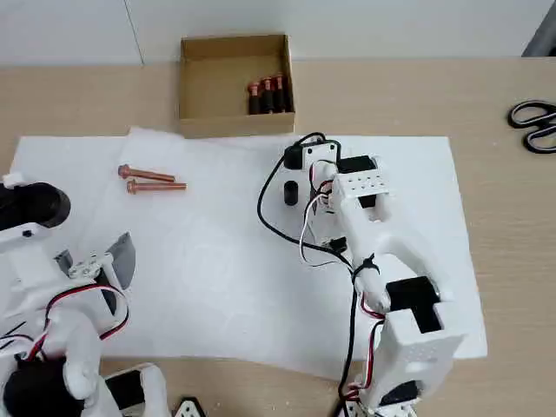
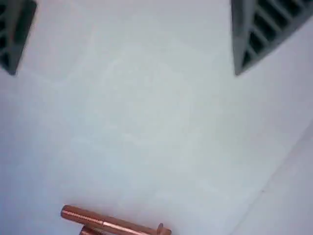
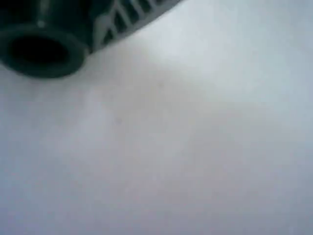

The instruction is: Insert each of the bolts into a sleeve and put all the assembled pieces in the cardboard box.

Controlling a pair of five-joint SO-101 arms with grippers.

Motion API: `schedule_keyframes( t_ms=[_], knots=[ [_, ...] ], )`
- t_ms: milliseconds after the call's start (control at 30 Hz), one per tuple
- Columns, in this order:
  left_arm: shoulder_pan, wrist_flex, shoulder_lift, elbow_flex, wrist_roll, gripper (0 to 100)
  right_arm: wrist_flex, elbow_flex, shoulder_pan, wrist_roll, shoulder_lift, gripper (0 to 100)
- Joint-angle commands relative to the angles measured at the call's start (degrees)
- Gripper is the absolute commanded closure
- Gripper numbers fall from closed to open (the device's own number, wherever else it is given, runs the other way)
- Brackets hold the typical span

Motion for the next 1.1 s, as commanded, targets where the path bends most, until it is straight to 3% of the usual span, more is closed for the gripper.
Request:
schedule_keyframes(
  t_ms=[0, 100, 200, 400, 600, 967, 1067],
  knots=[
    [-0.4, -0.2, -0.3, -1.9, -0.4, 73, -0.7, -0.5, 0.6, -0.4, 1.9, 87.2],
    [-0.4, -0.2, -0.3, -1.9, -0.4, 73, -0.9, -0.4, 0.6, -0.1, 1.9, 88.5],
    [-0.4, -0.2, -0.3, -1.9, -0.4, 73, -1.3, -0.5, 0.6, 0.0, 1.9, 99.8],
    [-0.4, -0.2, -0.3, -1.9, -0.4, 73, -1.5, -0.9, 0.9, -0.2, 1.4, 99.5],
    [-0.4, 0.4, 1.5, -3.3, -6.4, 73, 8.6, -8.8, 1.0, -0.3, 1.4, 99.5],
    [0.0, 2.6, 34.8, -21.8, -6.0, 73, 16.0, -16.9, 0.9, -0.1, 1.5, 99.3],
    [0.0, 2.6, 46.7, -29.5, 0.5, 73, 15.6, -16.9, 0.9, -0.1, 1.5, 99.3]
  ],
)
